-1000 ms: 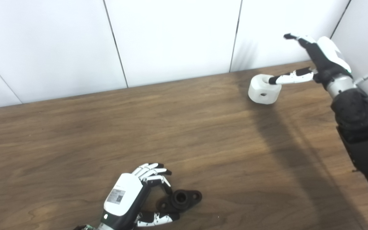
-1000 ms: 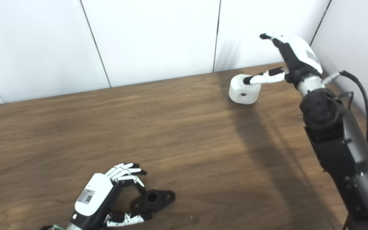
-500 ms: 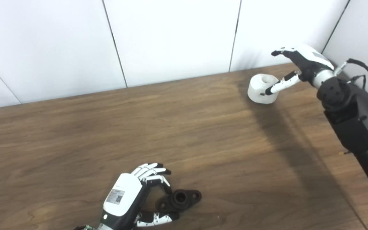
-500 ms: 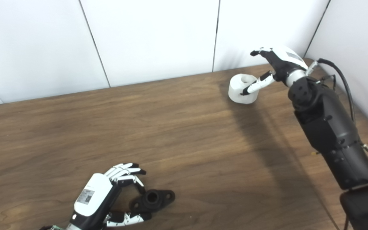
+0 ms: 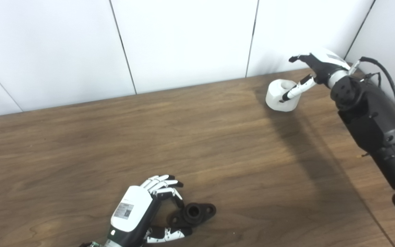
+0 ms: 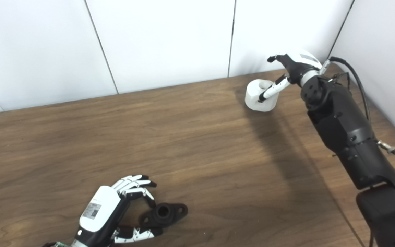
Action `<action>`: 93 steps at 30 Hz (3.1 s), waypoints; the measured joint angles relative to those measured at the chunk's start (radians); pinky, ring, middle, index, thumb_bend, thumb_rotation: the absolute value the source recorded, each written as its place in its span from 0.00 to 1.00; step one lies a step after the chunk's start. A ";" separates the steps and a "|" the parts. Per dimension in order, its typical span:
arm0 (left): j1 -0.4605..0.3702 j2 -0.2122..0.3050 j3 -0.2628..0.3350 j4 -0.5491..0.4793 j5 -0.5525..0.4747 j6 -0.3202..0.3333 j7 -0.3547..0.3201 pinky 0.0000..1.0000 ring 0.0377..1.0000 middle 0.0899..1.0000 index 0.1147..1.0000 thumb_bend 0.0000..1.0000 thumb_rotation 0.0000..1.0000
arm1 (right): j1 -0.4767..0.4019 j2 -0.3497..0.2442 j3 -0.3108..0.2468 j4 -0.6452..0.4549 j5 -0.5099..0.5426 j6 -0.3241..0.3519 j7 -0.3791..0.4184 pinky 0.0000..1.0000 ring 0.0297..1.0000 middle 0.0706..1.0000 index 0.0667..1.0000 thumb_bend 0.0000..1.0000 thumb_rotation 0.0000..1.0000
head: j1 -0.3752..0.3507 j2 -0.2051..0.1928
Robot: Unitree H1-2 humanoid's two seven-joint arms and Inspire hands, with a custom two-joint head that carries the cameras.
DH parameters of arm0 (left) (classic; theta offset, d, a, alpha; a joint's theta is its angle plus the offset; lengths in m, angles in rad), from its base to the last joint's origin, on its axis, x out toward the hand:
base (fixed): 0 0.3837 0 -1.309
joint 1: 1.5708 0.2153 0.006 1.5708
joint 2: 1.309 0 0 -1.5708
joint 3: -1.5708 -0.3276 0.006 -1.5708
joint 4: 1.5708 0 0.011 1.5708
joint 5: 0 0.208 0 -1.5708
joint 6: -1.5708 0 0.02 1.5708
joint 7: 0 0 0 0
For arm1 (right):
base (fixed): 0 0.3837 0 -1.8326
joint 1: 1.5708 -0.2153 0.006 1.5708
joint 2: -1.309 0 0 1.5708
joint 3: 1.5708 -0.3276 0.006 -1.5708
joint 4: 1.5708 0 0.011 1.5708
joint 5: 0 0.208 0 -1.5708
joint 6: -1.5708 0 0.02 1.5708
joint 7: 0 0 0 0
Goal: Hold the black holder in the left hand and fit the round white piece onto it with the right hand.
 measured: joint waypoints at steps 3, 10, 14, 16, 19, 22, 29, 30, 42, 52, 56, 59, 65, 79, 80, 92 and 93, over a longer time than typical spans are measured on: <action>0.000 0.000 0.000 0.000 0.001 0.000 0.000 0.85 0.84 0.74 0.42 0.52 0.05 | -0.010 0.008 0.011 0.032 -0.001 0.000 0.000 1.00 1.00 0.93 0.81 0.93 0.28 | -0.002 0.003; 0.000 0.000 0.000 0.001 0.001 0.000 0.001 0.85 0.83 0.74 0.42 0.52 0.05 | -0.020 0.009 0.053 0.059 -0.010 -0.001 0.004 0.98 1.00 0.93 0.80 0.92 0.31 | 0.002 0.006; -0.001 -0.002 0.000 0.001 0.002 0.000 0.001 0.85 0.83 0.74 0.42 0.52 0.05 | -0.022 0.009 0.070 0.061 -0.011 -0.001 0.022 0.97 1.00 0.93 0.79 0.93 0.30 | 0.014 0.009; -0.001 -0.003 0.000 0.001 0.003 0.001 0.001 0.84 0.83 0.75 0.42 0.52 0.05 | -0.022 0.009 0.071 0.063 -0.011 -0.001 0.025 0.98 1.00 0.93 0.79 0.93 0.28 | 0.021 0.006; -0.002 -0.005 0.000 0.002 0.004 0.001 0.002 0.84 0.83 0.74 0.42 0.52 0.05 | -0.022 0.008 0.071 0.072 -0.011 -0.002 0.026 0.99 1.00 0.93 0.78 0.92 0.27 | 0.028 0.002; -0.006 -0.007 0.000 0.007 0.005 0.001 0.003 0.83 0.83 0.74 0.42 0.52 0.05 | -0.022 0.008 0.076 0.088 -0.011 -0.002 0.028 0.98 1.00 0.93 0.76 0.92 0.28 | 0.029 -0.005; -0.011 -0.010 0.000 0.012 0.006 0.001 0.004 0.84 0.84 0.74 0.42 0.52 0.05 | -0.022 0.008 0.079 0.096 -0.011 -0.004 0.025 0.96 1.00 0.92 0.72 0.90 0.25 | 0.026 -0.006; -0.011 -0.010 0.000 0.012 0.006 0.001 0.004 0.84 0.83 0.74 0.42 0.52 0.05 | -0.022 0.008 0.079 0.096 -0.011 -0.005 0.023 0.96 1.00 0.92 0.71 0.90 0.25 | 0.026 -0.006; -0.011 -0.010 0.000 0.012 0.006 0.001 0.004 0.84 0.83 0.74 0.42 0.52 0.05 | -0.011 0.008 0.063 0.081 -0.006 -0.027 -0.004 0.92 0.99 0.90 0.67 0.87 0.24 | 0.021 0.000; -0.011 -0.010 0.000 0.012 0.007 0.003 0.004 0.84 0.84 0.74 0.42 0.52 0.05 | -0.010 0.008 0.051 0.082 -0.001 -0.040 -0.017 0.89 0.98 0.89 0.67 0.87 0.23 | 0.020 -0.002; -0.012 -0.010 0.000 0.012 0.007 0.003 0.004 0.84 0.84 0.74 0.42 0.52 0.05 | -0.010 0.008 0.051 0.082 -0.002 -0.042 -0.021 0.89 0.97 0.89 0.67 0.87 0.24 | 0.020 -0.003; -0.012 -0.010 0.000 0.012 0.007 0.003 0.004 0.84 0.84 0.74 0.42 0.52 0.05 | -0.010 0.008 0.052 0.082 -0.003 -0.042 -0.021 0.90 0.97 0.89 0.67 0.86 0.22 | 0.020 -0.003; -0.012 -0.010 0.000 0.012 0.007 0.003 0.003 0.84 0.84 0.74 0.42 0.52 0.05 | -0.010 0.008 0.052 0.082 -0.003 -0.042 -0.021 0.88 0.97 0.88 0.66 0.87 0.21 | 0.018 0.000; -0.012 -0.010 0.000 0.012 0.006 0.005 0.002 0.83 0.83 0.74 0.42 0.52 0.05 | -0.010 0.008 0.048 0.081 0.000 -0.042 -0.021 0.85 0.95 0.86 0.62 0.86 0.20 | 0.020 0.006; -0.012 -0.010 0.000 0.012 0.006 0.005 0.002 0.83 0.83 0.74 0.42 0.52 0.05 | -0.010 0.008 0.048 0.081 0.000 -0.042 -0.022 0.85 0.95 0.86 0.62 0.86 0.20 | 0.020 0.006; -0.012 -0.010 0.000 0.012 0.006 0.004 0.002 0.83 0.82 0.73 0.42 0.52 0.05 | -0.010 0.008 0.047 0.081 -0.001 -0.045 -0.050 0.86 0.93 0.83 0.58 0.85 0.19 | 0.028 0.012; -0.011 -0.010 0.000 0.012 0.006 0.004 0.002 0.83 0.82 0.73 0.42 0.52 0.05 | -0.010 0.008 0.047 0.081 -0.001 -0.046 -0.055 0.84 0.92 0.82 0.56 0.84 0.17 | 0.028 0.014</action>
